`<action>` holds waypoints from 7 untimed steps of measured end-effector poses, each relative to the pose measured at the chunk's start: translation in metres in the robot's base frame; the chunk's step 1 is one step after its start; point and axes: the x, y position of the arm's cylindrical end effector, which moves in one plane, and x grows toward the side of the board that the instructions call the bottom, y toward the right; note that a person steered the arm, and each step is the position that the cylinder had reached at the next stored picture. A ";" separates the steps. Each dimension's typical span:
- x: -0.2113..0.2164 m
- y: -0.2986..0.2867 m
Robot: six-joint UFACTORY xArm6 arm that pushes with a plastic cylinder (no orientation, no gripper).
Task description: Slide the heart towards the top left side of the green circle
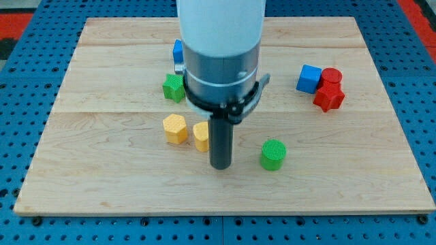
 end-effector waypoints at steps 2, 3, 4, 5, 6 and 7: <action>-0.012 -0.030; -0.028 -0.019; -0.040 -0.019; -0.041 -0.037; -0.054 -0.052; -0.062 -0.061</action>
